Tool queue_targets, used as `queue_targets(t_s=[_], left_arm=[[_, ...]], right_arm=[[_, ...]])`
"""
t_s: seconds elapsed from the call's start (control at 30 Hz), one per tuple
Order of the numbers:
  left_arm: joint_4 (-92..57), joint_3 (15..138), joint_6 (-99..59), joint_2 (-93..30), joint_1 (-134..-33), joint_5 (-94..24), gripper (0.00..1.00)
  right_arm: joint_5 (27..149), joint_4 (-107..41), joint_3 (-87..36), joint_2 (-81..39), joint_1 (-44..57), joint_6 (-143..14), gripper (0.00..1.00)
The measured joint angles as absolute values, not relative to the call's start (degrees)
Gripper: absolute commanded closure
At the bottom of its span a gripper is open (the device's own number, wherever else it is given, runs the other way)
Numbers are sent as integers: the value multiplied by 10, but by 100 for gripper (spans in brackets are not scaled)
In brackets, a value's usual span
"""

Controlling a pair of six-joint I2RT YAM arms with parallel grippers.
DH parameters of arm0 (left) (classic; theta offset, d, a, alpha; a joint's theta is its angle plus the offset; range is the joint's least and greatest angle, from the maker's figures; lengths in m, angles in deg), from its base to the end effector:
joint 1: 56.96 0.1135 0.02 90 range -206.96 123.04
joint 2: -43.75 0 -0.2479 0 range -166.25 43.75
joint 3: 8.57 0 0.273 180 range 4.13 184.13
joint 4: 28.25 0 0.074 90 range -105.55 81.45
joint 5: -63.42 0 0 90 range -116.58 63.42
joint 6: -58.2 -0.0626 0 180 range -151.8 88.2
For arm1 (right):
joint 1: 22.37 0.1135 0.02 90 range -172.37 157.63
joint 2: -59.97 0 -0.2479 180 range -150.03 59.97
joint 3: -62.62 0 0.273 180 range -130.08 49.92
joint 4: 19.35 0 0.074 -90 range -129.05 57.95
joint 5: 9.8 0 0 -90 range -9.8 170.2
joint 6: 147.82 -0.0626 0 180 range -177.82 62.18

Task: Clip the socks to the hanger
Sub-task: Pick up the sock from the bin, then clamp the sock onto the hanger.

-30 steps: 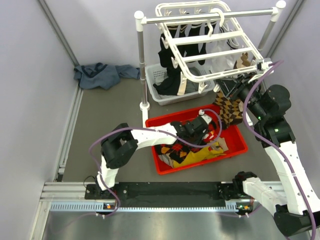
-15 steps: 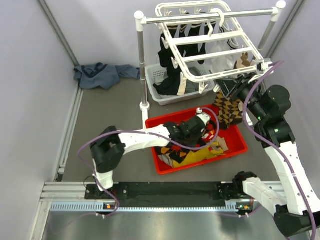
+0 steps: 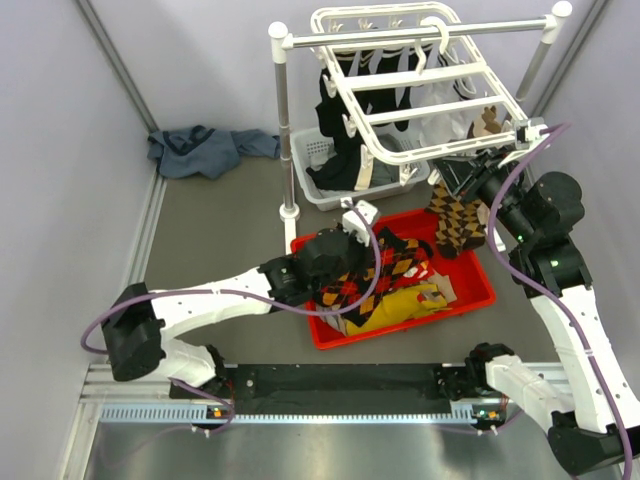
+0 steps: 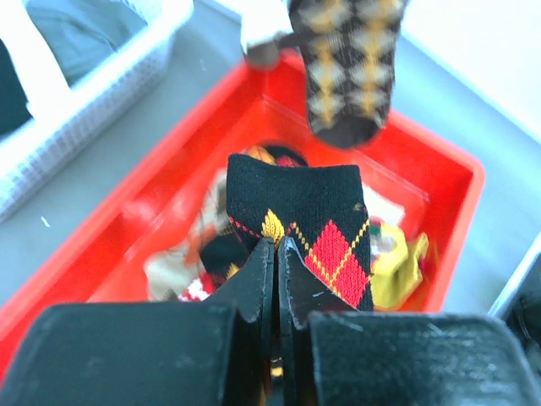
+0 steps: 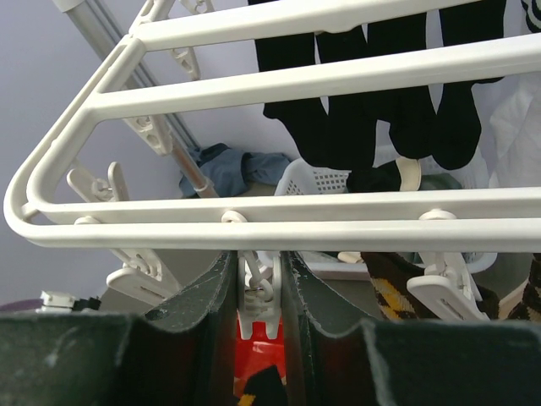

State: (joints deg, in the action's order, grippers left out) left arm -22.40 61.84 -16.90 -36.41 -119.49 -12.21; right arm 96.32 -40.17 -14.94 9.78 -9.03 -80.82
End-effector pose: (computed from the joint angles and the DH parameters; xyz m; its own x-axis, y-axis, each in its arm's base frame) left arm 0.1874 -0.3268 0.2753 -0.3125 0.0611 -0.9479 0.6921 0.6981 -0.1832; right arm 0.2266 0.0716 0.4447 -0.0893 0.3646 -0.9269 -0.4945 0.7916 0.3590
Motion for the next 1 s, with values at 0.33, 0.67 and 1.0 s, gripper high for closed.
queue_targets(t_s=[0.33,0.67,1.0], left_arm=[[-461,541,-211,-335,-1141,-170,100],[-638,544,-237,-346,-1125,-229,100],[-687,561,-249,-398,-1124,-276,100]], right_arm=[[973,-401,-149,100,-90,-820,100],[993,-396,-149,100,-91,-841,100],[1004,-389,-150,100,-91,-854,100]])
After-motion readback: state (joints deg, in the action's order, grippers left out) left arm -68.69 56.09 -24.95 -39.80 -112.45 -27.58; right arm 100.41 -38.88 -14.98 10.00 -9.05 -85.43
